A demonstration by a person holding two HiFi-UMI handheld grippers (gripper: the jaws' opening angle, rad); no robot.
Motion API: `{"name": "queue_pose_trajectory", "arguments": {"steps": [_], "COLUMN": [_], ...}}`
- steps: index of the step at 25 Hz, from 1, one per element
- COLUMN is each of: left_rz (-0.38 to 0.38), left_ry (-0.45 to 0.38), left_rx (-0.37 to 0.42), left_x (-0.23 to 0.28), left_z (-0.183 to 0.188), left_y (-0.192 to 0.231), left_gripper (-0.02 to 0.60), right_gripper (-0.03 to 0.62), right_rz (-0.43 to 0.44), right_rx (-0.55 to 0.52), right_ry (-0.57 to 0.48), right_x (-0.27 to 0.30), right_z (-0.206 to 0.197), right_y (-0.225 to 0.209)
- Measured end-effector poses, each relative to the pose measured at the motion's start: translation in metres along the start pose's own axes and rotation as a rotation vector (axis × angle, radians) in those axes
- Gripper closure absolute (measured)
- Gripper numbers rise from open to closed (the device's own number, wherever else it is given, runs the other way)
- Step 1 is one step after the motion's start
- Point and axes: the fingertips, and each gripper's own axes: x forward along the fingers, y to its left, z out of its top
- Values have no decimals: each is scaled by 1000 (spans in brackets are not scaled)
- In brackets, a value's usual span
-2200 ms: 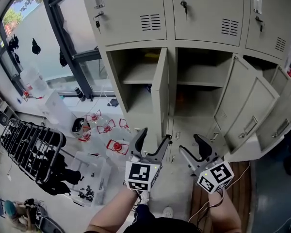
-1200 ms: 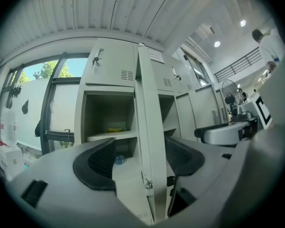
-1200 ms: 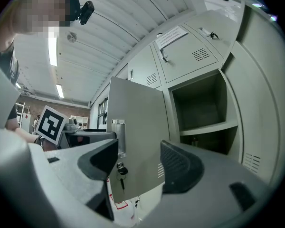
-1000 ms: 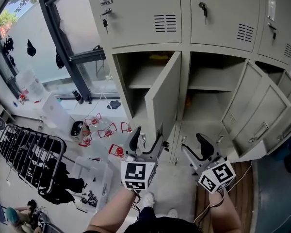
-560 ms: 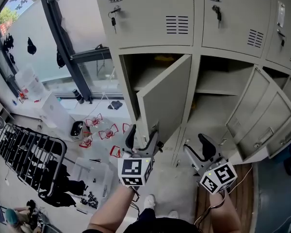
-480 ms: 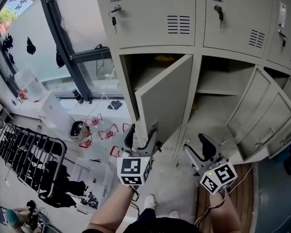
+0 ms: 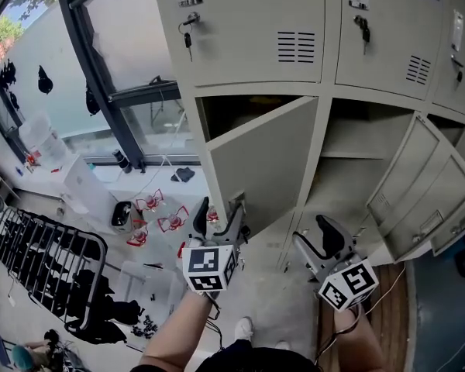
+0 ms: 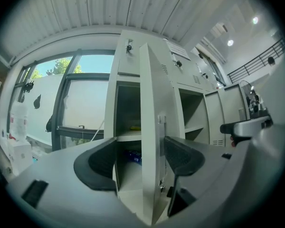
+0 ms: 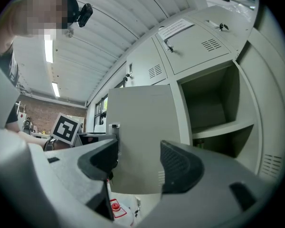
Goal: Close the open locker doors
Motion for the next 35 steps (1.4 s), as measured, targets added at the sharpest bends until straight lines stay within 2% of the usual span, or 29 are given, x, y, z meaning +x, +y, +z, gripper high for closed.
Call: {"name": "queue_pose_trajectory", "arguments": {"steps": [18,35], "left_rz": [-6,-25], "left_ry": [0,5], "left_rx": [-11,-25], "left_x": [60,98], "left_z": [-3,-5], "left_y": [52,71], "left_gripper": [270,278], "right_gripper": [330,329], "right_rz": [-54,-106], "right_rx": [6,2], "right_ry": [-9,-14], "right_x": [55,78], "right_z": [-4,-1], "right_y": [-12,-22]}}
